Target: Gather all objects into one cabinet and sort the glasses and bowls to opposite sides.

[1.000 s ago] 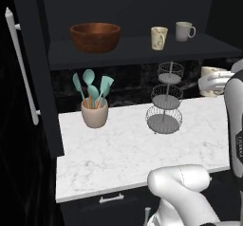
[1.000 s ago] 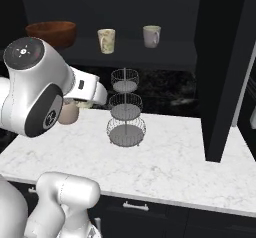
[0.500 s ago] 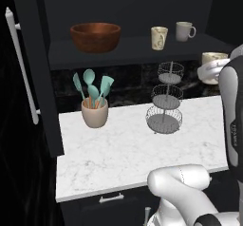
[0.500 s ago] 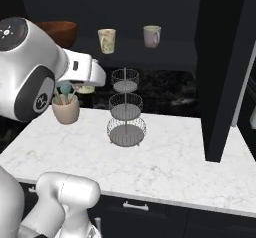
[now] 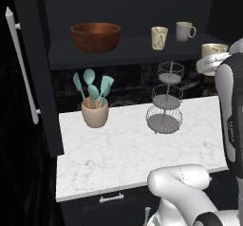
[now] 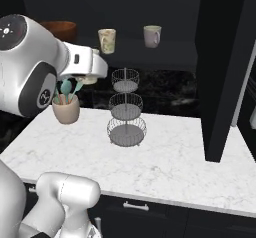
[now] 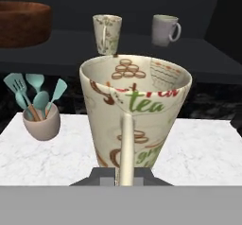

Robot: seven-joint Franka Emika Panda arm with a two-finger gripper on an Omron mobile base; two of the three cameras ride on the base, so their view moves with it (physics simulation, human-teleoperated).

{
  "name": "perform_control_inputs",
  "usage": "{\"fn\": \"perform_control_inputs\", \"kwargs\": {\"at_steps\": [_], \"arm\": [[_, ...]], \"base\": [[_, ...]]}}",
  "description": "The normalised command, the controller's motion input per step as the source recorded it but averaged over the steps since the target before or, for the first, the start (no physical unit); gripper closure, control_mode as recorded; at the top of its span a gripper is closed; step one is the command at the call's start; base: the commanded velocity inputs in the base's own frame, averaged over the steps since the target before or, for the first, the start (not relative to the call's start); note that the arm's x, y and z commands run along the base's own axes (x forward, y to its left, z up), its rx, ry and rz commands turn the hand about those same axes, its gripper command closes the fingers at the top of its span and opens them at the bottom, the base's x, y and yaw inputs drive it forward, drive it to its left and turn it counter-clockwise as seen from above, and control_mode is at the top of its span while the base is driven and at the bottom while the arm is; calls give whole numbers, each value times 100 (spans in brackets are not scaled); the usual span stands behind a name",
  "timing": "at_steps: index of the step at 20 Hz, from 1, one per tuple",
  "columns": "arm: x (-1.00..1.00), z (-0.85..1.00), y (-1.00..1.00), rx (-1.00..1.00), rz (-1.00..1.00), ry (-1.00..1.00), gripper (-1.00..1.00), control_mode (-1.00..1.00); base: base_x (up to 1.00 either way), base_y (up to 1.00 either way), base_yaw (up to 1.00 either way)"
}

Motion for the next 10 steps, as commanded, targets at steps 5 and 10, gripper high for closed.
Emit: {"fn": "perform_control_inputs", "kwargs": {"at_steps": [5,10], "arm": [[36,0,0,0,-5,-12,100,-100],[31,0,-1,0,-6,-5,100,-100]], "base": [[0,0,0],[0,0,0]]}}
